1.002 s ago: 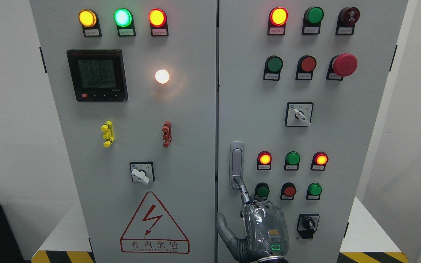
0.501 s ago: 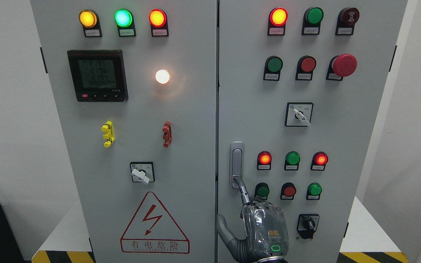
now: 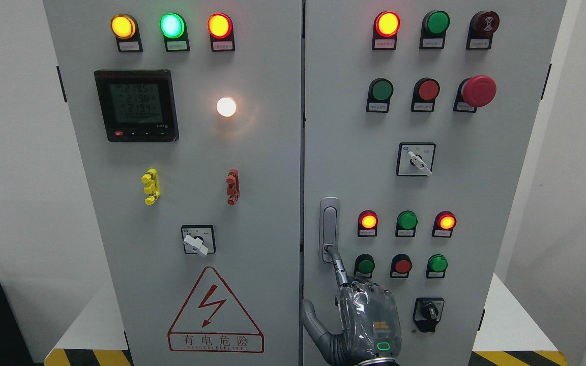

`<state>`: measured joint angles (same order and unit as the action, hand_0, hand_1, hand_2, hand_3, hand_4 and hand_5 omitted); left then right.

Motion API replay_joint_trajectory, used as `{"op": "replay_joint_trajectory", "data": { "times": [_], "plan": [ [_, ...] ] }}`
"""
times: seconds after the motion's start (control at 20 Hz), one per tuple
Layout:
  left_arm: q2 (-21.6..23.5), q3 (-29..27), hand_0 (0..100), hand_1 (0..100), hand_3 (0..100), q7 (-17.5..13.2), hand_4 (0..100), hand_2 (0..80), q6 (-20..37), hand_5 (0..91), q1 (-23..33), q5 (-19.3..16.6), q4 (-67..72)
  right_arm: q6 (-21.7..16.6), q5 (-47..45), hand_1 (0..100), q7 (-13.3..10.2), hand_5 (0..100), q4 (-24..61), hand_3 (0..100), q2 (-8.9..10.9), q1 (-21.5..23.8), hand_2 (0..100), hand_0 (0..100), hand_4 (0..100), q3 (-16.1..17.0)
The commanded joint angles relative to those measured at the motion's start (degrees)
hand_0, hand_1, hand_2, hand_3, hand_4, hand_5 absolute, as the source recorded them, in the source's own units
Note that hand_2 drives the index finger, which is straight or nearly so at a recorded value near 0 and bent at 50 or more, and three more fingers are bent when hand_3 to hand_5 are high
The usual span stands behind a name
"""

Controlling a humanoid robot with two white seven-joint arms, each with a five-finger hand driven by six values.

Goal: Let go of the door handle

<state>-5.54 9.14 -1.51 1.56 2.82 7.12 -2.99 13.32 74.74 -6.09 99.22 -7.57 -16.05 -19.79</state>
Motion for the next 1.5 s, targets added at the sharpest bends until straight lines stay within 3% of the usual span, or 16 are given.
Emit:
{"op": "replay_joint_trajectory", "data": {
  "times": [0.0,1.45],
  "plan": [
    [0.0,0.0,0,0,11,0.0,0,4.6,0.1,0.0,0.0,0.0,0.0,0.0,0.8,24,0.1,70,-2.0,76,-0.07,0.1,0,38,71,-0.1],
    [0.0,0.0,0,0,11,0.0,0,4.7,0.0,0.0,0.0,0.0,0.0,0.0,0.8,23,0.2,70,-2.1,76,-0.07,1.1,0,37,72,-0.3]
  ]
}}
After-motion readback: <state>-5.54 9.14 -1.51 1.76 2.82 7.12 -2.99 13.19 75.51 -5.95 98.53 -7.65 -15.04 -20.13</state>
